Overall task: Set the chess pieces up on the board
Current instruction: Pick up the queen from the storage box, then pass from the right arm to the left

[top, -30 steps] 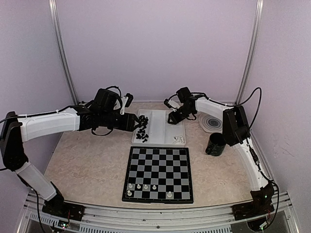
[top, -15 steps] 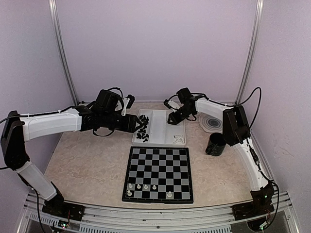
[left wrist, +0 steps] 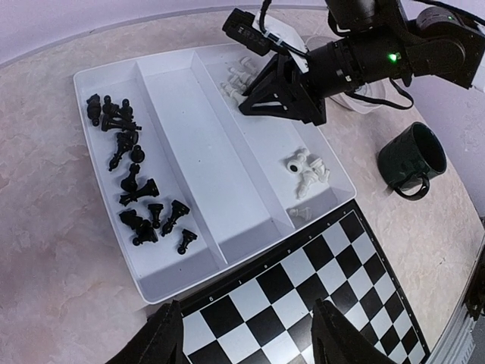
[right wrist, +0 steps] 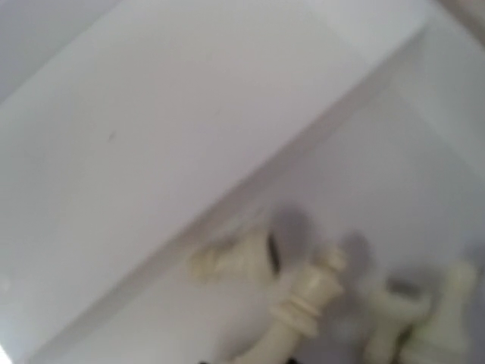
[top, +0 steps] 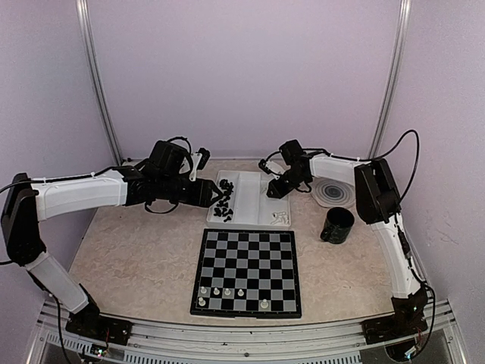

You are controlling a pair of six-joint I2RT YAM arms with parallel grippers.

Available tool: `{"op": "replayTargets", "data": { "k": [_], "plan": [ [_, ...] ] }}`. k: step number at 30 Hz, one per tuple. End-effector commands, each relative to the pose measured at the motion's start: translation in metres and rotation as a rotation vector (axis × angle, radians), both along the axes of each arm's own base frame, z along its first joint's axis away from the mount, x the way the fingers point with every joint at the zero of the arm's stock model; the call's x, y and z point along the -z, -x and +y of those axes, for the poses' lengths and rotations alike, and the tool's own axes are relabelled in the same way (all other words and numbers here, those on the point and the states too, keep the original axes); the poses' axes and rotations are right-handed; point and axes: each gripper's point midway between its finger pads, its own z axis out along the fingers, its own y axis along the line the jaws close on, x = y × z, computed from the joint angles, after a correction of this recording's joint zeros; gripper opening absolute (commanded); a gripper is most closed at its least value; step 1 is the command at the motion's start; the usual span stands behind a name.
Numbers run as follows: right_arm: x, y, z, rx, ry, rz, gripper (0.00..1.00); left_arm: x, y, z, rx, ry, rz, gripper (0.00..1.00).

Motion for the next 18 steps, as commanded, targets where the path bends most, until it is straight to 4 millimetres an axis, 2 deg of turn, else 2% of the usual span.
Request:
{"op": "replayTargets", "data": {
  "k": [1,3,5,9,12,15,18],
  "plan": [
    [-0.011,0.017,-0.018,0.006,0.023,0.033,0.09,-0.011,0.000,-0.004,-0.010,0.049,-0.028,0.58],
    [-0.026,0.021,-0.017,-0.011,-0.004,0.020,0.08,-0.011,-0.002,-0.007,-0.013,0.069,-0.026,0.58],
    [-0.049,0.030,-0.010,-0.059,-0.053,0.004,0.08,-0.014,-0.005,-0.011,-0.019,0.099,-0.023,0.58],
    [-0.102,0.067,0.004,-0.239,-0.189,-0.065,0.07,-0.026,-0.008,-0.029,0.004,0.229,-0.017,0.58],
    [-0.129,0.101,0.005,-0.360,-0.255,-0.124,0.07,-0.032,-0.008,-0.043,0.034,0.316,0.005,0.58],
    [-0.149,0.131,0.003,-0.470,-0.292,-0.169,0.09,-0.032,-0.006,-0.057,0.066,0.403,0.057,0.58],
    [-0.157,0.152,0.000,-0.539,-0.296,-0.209,0.10,-0.028,-0.001,-0.072,0.112,0.492,0.131,0.58]
  ]
}}
